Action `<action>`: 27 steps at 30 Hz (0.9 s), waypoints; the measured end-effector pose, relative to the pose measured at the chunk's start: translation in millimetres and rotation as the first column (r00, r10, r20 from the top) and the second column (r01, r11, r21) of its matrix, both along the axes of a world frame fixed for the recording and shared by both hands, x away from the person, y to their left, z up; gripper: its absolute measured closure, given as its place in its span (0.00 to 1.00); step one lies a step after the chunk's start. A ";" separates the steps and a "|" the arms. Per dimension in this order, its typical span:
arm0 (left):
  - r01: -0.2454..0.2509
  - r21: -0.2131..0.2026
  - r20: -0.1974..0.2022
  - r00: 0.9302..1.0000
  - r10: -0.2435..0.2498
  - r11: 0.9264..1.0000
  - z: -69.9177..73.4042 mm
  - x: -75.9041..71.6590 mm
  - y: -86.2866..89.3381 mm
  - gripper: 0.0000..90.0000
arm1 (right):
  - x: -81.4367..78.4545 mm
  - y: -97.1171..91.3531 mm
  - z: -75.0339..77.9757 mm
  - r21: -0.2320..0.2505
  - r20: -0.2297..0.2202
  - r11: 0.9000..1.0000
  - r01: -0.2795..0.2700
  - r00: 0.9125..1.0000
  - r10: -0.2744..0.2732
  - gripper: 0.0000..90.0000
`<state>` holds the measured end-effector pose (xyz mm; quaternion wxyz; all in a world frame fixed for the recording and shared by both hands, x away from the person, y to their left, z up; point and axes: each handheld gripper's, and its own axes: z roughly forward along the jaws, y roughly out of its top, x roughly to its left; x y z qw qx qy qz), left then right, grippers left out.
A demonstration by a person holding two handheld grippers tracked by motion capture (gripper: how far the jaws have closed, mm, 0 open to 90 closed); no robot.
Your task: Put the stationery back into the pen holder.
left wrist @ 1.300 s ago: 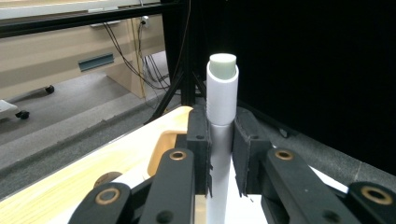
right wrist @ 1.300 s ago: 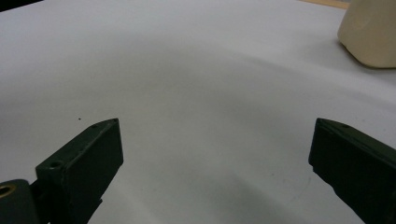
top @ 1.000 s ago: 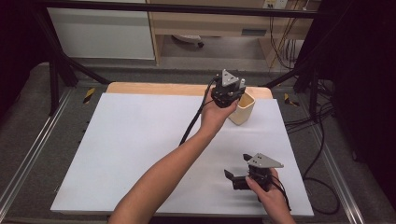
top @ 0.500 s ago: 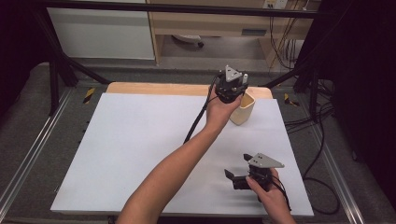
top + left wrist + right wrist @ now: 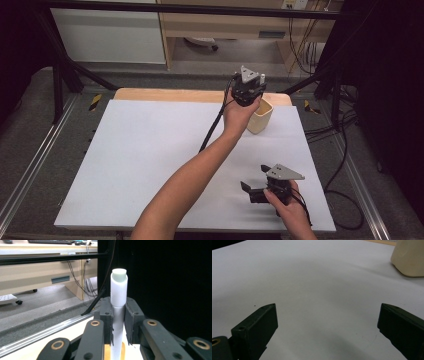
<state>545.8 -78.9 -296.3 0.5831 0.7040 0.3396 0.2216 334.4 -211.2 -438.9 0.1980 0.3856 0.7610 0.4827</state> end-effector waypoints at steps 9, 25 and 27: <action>-0.010 -0.012 0.008 1.000 0.010 1.000 -4.4 5.9 -1.1 0.87 | -0.1 -0.4 0.2 0.004 0.003 1.000 -0.001 1.000 0.001 0.04; -0.002 0.003 0.004 1.000 0.002 1.000 -11.7 10.9 -5.8 0.87 | -0.2 -0.7 0.9 0.004 0.005 1.000 -0.005 1.000 0.005 0.04; -0.001 0.002 0.002 1.000 0.001 1.000 -12.8 11.6 -6.8 0.87 | -0.1 -0.8 0.8 0.004 0.008 1.000 -0.004 1.000 0.004 0.04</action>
